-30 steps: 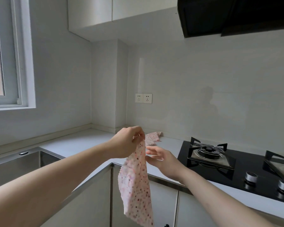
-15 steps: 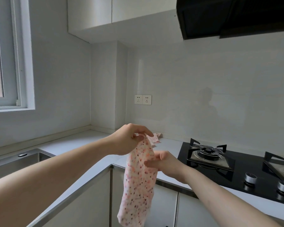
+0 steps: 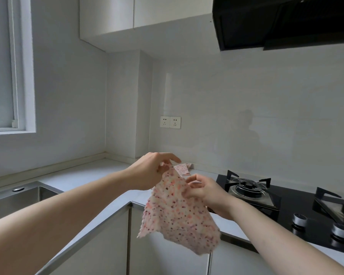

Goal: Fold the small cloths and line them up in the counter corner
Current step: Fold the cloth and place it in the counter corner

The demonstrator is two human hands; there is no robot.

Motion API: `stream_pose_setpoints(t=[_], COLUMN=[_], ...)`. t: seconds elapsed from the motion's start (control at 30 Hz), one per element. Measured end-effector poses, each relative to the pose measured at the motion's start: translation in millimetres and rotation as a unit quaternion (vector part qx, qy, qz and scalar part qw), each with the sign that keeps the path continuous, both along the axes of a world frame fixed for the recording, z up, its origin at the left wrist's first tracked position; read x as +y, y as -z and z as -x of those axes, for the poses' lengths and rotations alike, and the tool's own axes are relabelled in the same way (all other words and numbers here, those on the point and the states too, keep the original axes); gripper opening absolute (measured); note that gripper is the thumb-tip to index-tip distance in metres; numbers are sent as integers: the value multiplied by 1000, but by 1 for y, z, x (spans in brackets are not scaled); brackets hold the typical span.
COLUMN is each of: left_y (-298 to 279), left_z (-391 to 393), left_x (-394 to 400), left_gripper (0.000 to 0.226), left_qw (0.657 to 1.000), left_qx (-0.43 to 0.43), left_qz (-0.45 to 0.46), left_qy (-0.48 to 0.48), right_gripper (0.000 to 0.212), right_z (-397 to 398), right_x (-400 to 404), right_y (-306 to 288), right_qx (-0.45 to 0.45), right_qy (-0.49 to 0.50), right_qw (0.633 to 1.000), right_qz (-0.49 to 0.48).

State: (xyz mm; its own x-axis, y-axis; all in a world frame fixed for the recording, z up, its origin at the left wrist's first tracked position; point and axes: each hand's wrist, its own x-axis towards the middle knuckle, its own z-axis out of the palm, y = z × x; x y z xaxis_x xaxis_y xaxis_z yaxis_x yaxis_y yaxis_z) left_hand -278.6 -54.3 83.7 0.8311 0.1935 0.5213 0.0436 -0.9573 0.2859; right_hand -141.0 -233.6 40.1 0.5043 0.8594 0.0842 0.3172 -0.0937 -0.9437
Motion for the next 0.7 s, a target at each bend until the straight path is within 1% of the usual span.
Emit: stream_pose_setpoints(t=[0.07, 0.13, 0.23, 0.37, 0.43, 0.53, 0.57, 0.63, 0.7], left_y=[-1, -2, -2, 6, 10, 12, 12, 12, 13], left_z=[-5, -7, -7, -7, -7, -7, -6, -5, -3], left_x=[-3, -4, -5, 3, 6, 9, 10, 14, 18], left_gripper=[41, 39, 37, 35, 33, 32, 33, 32, 31], left_qw=[1000, 999, 999, 998, 998, 995, 993, 991, 988], left_qx=[-11, -15, -8, -2, 6, 14, 11, 3, 1], left_qz=[-16, -27, -42, -53, -56, -81, -90, -99, -101], left_qy=[-4, -13, -20, -31, -41, -63, -71, -91, -114], right_gripper=[43, 40, 43, 32, 30, 26, 26, 25, 19], right_z=[4, 5, 3, 0, -3, -10, -14, -23, -33], right_x=[-1, -4, -8, -18, -20, -22, -24, -28, -30], right_y=[-4, -3, 3, 4, 5, 5, 5, 6, 10], right_qx=[44, 78, 113, 128, 101, 38, 1, -101, -189], right_qy=[-30, -65, -85, -105, -113, -92, -80, -44, 2], right_qw=[998, 994, 987, 979, 977, 979, 976, 962, 946], right_qz=[20, 38, 72, 122, 149, 181, 201, 251, 265])
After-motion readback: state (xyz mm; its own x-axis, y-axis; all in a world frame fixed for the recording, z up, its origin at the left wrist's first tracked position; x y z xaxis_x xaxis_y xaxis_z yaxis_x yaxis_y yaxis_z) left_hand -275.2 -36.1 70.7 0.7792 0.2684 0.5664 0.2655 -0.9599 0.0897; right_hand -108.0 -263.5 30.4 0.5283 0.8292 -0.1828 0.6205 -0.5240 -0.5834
